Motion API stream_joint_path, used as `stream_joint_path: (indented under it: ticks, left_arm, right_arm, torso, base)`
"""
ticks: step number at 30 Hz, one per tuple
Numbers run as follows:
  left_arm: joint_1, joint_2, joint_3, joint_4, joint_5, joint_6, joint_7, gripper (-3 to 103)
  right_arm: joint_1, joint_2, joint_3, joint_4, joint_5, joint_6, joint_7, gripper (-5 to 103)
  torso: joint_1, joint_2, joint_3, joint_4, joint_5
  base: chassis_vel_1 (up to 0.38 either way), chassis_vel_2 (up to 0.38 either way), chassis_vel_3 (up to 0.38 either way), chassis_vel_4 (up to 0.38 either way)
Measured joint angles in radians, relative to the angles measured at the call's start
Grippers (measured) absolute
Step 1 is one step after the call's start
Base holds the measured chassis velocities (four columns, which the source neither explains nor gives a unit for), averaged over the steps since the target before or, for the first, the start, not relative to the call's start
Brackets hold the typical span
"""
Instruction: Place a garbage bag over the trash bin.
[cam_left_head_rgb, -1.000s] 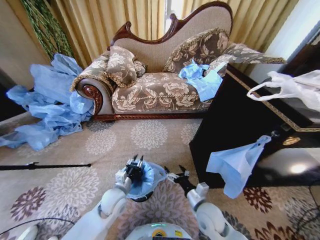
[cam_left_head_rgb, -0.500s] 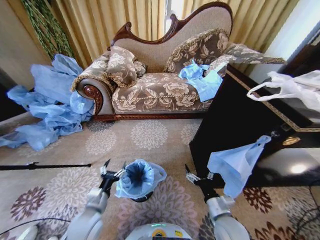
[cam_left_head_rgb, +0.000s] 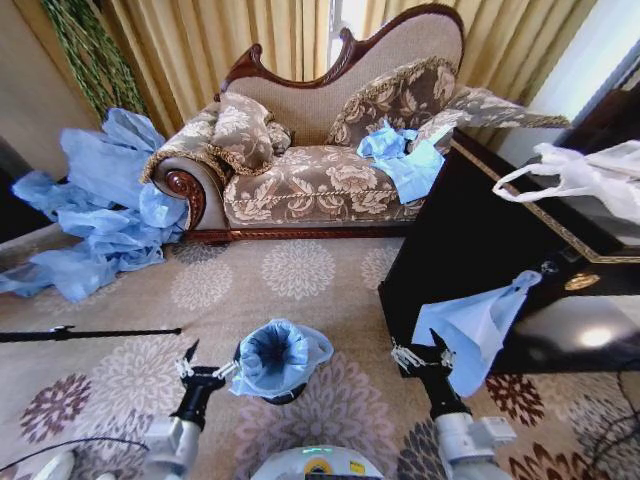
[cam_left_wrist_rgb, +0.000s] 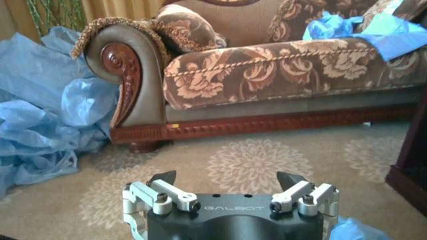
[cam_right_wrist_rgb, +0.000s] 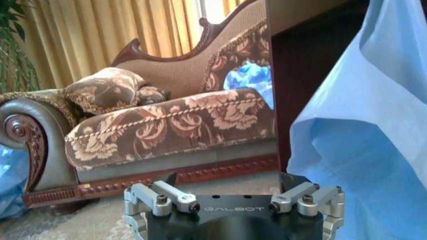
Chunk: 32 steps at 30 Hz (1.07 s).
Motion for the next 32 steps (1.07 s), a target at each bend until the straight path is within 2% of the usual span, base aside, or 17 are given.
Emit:
stream_joint_path:
  ticks: [2,4,8,32]
  left_arm:
    - [-0.008,0.001,0.017,-0.013,-0.014,0.008,0.001,100]
    - [-0.047,0.017,0.033,-0.03,-0.053,0.061,-0.01,100]
    - [-0.068,0.024,0.036,-0.034,-0.062,0.084,-0.015,100]
    - [-0.071,0.026,0.037,-0.032,-0.064,0.087,-0.017,100]
  right_arm:
    - [-0.005,0.0,0.0,0.004,0.022,-0.017,0.004,100]
    - [-0.001,0.003,-0.008,0.004,0.035,-0.035,0.014,100]
    - [0.004,0.004,-0.011,0.001,0.035,-0.04,0.018,100]
    - [0.007,0.002,-0.013,-0.004,0.035,-0.04,0.02,100]
  torso:
    - [0.0,0.0,0.0,0.0,0.0]
    - [0.0,0.0,0.0,-0.0001,-0.0001]
    - [0.0,0.0,0.0,-0.0001,-0.0001]
    - [0.0,0.0,0.0,-0.0001,-0.0001]
  base:
    - [0.0,0.0,0.0,0.0]
    - [0.0,0.0,0.0,0.0]
    - [0.0,0.0,0.0,0.0]
    - [0.0,0.0,0.0,0.0]
